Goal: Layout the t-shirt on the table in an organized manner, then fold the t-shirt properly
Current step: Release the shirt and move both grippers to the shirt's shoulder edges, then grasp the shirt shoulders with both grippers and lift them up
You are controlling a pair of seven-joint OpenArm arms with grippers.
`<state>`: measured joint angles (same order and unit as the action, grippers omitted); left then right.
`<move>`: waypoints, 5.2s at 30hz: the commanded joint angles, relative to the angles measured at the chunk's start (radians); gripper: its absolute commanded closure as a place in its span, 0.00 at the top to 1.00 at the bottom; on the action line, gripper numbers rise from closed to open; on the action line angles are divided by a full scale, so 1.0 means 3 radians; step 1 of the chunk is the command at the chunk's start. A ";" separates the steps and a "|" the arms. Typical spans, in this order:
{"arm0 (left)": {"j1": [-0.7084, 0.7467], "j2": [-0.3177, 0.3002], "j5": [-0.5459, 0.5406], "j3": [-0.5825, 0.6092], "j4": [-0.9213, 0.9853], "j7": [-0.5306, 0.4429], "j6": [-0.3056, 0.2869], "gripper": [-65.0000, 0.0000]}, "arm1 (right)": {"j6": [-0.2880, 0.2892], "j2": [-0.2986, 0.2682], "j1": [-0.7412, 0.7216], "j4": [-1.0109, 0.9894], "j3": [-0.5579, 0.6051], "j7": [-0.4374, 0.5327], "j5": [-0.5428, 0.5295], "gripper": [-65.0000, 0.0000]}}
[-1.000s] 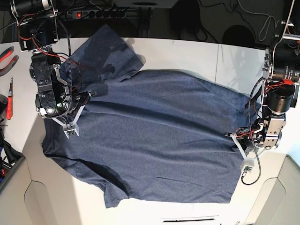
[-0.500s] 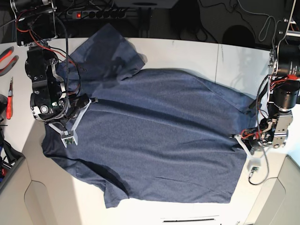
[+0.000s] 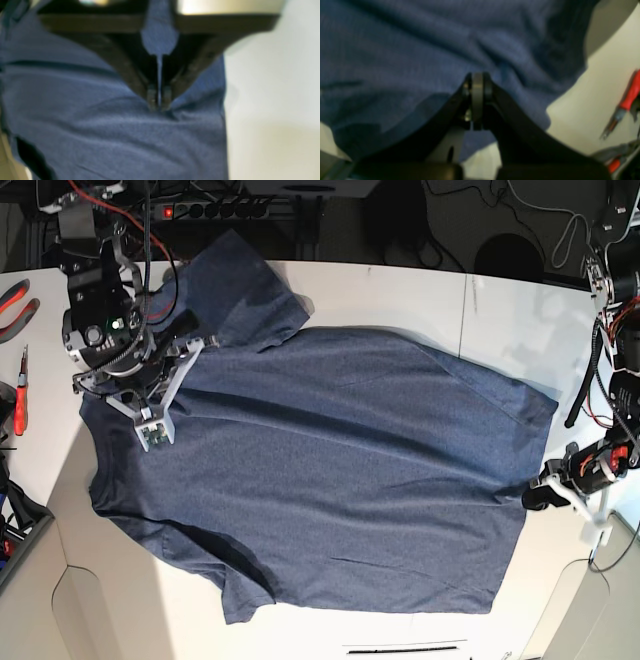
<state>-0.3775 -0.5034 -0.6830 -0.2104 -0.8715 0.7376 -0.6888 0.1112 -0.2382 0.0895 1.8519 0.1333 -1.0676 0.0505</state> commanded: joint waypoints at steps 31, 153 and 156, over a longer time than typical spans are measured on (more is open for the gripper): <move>0.0769 0.0352 -0.0773 -0.0635 -0.0514 0.0100 -0.0031 0.39 | 0.1054 0.0141 0.0708 -0.0599 -0.2358 0.0285 -0.2261 0.41; 0.0916 0.0237 -0.0235 -0.0921 -0.0529 -0.0598 -0.0031 0.00 | 0.1212 0.0195 -0.0712 -0.1020 -0.1040 0.0739 -0.1305 0.00; 0.0917 0.0237 -0.0062 -0.0921 -0.0529 -0.0758 0.0182 0.00 | 0.1085 0.0195 -0.0713 -0.1069 -0.1026 0.0950 -0.1148 0.00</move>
<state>-0.0856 -0.4099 -0.6868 -0.4797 -1.0119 0.5369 -0.6312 0.4400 -0.1715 -0.1081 1.5177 -0.1722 -0.8036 -0.2836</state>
